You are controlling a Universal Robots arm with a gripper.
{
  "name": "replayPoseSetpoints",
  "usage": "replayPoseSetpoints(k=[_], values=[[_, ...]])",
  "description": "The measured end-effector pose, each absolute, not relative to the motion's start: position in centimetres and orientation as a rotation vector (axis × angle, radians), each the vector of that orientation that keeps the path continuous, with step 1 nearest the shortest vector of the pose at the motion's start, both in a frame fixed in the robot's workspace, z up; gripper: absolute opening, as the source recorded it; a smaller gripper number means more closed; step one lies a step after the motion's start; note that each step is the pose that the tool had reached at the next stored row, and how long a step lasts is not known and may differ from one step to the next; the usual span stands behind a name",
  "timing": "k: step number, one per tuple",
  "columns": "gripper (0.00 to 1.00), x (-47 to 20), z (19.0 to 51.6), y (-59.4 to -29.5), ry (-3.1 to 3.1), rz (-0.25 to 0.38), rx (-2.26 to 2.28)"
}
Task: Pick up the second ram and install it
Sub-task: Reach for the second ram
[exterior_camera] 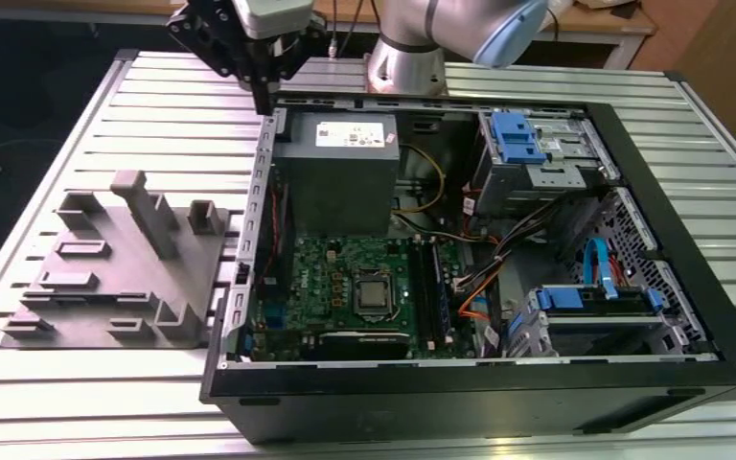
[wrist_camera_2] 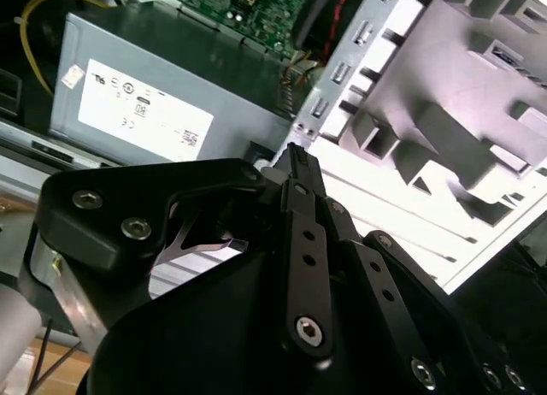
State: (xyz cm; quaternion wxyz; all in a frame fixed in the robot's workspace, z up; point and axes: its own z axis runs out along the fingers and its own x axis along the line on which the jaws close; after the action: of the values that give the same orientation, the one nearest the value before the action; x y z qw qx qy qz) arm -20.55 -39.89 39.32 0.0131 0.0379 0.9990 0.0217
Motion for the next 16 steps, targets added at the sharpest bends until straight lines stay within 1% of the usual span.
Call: replayPoseSetpoints(k=[16], values=[[0.07,-24.3,39.3,-39.9,3.112,0.068,0.118]])
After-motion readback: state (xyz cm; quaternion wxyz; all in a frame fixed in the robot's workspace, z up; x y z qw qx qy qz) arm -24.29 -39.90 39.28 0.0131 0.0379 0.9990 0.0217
